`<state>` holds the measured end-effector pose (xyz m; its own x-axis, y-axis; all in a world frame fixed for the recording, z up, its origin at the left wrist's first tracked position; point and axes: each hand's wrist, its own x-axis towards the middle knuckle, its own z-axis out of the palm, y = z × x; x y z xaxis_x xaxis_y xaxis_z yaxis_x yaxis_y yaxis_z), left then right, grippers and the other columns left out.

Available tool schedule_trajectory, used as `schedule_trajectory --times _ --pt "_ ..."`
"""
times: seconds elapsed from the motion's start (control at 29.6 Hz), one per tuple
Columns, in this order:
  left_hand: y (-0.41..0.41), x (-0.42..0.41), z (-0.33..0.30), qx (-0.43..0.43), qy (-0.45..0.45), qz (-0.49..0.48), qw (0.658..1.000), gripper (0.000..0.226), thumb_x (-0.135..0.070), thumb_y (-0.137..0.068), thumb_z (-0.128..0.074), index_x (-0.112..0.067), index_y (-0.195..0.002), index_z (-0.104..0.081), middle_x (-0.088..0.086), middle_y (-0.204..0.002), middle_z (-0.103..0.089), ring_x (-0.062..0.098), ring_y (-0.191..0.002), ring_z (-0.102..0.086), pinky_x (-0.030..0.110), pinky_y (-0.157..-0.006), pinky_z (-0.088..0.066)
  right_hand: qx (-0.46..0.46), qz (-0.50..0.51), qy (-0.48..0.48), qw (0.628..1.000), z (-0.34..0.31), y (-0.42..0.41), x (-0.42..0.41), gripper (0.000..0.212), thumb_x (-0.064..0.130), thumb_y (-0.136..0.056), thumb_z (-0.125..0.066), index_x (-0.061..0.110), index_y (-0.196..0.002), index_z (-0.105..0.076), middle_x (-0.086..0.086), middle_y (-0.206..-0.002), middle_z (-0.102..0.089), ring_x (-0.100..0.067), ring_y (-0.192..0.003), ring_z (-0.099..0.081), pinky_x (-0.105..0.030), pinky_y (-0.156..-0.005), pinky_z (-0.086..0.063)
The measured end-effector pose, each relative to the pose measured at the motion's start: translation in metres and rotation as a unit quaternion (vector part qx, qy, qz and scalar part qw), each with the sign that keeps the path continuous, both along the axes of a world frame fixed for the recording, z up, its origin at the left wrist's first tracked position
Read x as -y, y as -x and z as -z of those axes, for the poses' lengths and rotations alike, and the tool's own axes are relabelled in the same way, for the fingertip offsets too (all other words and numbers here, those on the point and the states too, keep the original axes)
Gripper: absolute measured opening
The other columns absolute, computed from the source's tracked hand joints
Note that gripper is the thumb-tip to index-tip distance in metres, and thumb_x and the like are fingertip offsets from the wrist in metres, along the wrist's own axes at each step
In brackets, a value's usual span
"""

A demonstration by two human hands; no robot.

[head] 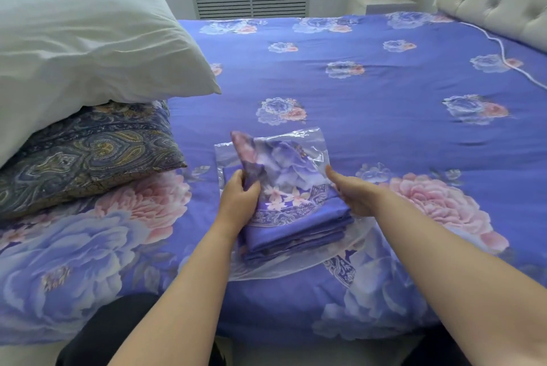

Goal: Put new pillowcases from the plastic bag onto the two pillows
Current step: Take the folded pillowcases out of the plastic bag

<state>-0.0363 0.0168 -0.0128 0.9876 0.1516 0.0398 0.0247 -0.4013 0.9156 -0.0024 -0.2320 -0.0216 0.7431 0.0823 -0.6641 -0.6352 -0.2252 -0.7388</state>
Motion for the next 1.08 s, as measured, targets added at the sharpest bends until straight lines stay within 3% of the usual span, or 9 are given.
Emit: schedule_trajectory --times 0.1,0.24,0.37,0.47,0.71,0.81,0.88,0.94,1.08 --pt "0.004 -0.003 -0.017 0.049 0.257 -0.057 0.963 0.020 0.002 -0.087 -0.053 -0.017 -0.082 -0.051 0.001 -0.071 -0.056 0.014 -0.063 -0.049 0.027 -0.058 -0.041 0.013 0.000 0.036 0.999 0.006 0.004 -0.006 0.039 0.063 -0.086 -0.049 0.024 -0.093 -0.048 0.001 -0.069 -0.036 -0.014 -0.056 -0.028 -0.030 -0.054 -0.020" --pt "0.009 -0.028 -0.038 0.088 0.404 -0.080 0.907 0.027 0.005 -0.090 -0.046 -0.020 -0.097 -0.054 0.002 -0.073 -0.063 0.022 -0.067 -0.058 0.035 -0.065 -0.048 0.057 -0.055 0.005 0.997 0.003 0.014 -0.023 0.009 0.015 -0.087 -0.061 0.009 -0.081 -0.058 -0.008 -0.068 -0.056 -0.020 -0.058 -0.051 -0.028 -0.053 -0.040" --pt "0.019 -0.029 -0.046 0.079 0.433 -0.026 0.897 0.034 0.005 -0.091 -0.045 -0.022 -0.101 -0.063 0.004 -0.090 -0.072 0.022 -0.081 -0.069 0.037 -0.071 -0.058 0.152 0.048 0.082 0.984 0.005 0.016 -0.038 0.027 -0.002 -0.078 -0.065 0.015 -0.059 -0.055 0.007 -0.039 -0.050 -0.012 -0.043 -0.047 -0.020 -0.043 -0.036" --pt "0.023 -0.024 -0.049 0.069 0.398 -0.007 0.915 0.032 0.004 -0.091 -0.047 -0.020 -0.104 -0.063 0.006 -0.094 -0.073 0.023 -0.083 -0.070 0.034 -0.067 -0.057 0.194 0.229 0.089 0.950 0.009 0.011 -0.010 0.011 0.003 -0.079 -0.067 0.001 -0.089 -0.067 -0.017 -0.083 -0.069 -0.026 -0.082 -0.065 -0.035 -0.073 -0.053" --pt "0.022 0.007 -0.054 0.050 0.445 0.037 0.893 0.033 0.002 -0.092 -0.047 -0.022 -0.109 -0.062 0.007 -0.102 -0.072 0.026 -0.089 -0.070 0.036 -0.066 -0.057 0.128 0.575 0.007 0.808 -0.007 0.029 0.090 0.099 0.067 -0.068 -0.066 0.002 -0.136 -0.038 -0.015 -0.141 -0.043 -0.030 -0.120 -0.049 -0.041 -0.101 -0.040" --pt "0.023 0.023 -0.054 0.033 0.465 0.056 0.883 0.034 0.001 -0.093 -0.046 -0.018 -0.118 -0.059 0.009 -0.105 -0.071 0.027 -0.089 -0.070 0.037 -0.066 -0.057 0.091 0.543 -0.005 0.834 -0.017 0.033 0.077 0.081 0.060 -0.074 -0.065 0.004 -0.129 -0.044 -0.015 -0.124 -0.053 -0.029 -0.106 -0.060 -0.037 -0.092 -0.050" --pt "0.025 0.031 -0.055 0.018 0.475 0.055 0.878 0.033 0.001 -0.093 -0.045 -0.018 -0.116 -0.059 0.010 -0.101 -0.071 0.028 -0.086 -0.070 0.038 -0.064 -0.057 0.102 0.452 -0.030 0.886 -0.028 0.042 0.054 0.030 0.041 -0.089 -0.057 0.013 -0.098 -0.055 -0.006 -0.086 -0.057 -0.014 -0.059 -0.064 -0.017 -0.050 -0.053" --pt "0.027 0.033 -0.057 -0.001 0.475 0.051 0.879 0.031 0.001 -0.094 -0.045 -0.019 -0.112 -0.059 0.009 -0.093 -0.073 0.026 -0.078 -0.071 0.037 -0.061 -0.057 0.114 0.338 -0.032 0.934 -0.028 0.044 0.016 0.026 0.029 -0.095 -0.050 0.017 -0.072 -0.048 -0.001 -0.065 -0.051 -0.007 -0.031 -0.050 -0.013 -0.026 -0.036" --pt "0.027 0.021 -0.059 -0.042 0.445 0.045 0.893 0.029 -0.001 -0.093 -0.048 -0.022 -0.109 -0.060 0.005 -0.083 -0.073 0.022 -0.070 -0.070 0.032 -0.057 -0.057 0.117 0.042 0.044 0.991 -0.026 0.079 -0.038 0.031 -0.010 -0.081 -0.031 0.012 -0.060 -0.035 0.017 -0.055 -0.022 0.012 -0.049 -0.033 -0.017 -0.019 -0.014"
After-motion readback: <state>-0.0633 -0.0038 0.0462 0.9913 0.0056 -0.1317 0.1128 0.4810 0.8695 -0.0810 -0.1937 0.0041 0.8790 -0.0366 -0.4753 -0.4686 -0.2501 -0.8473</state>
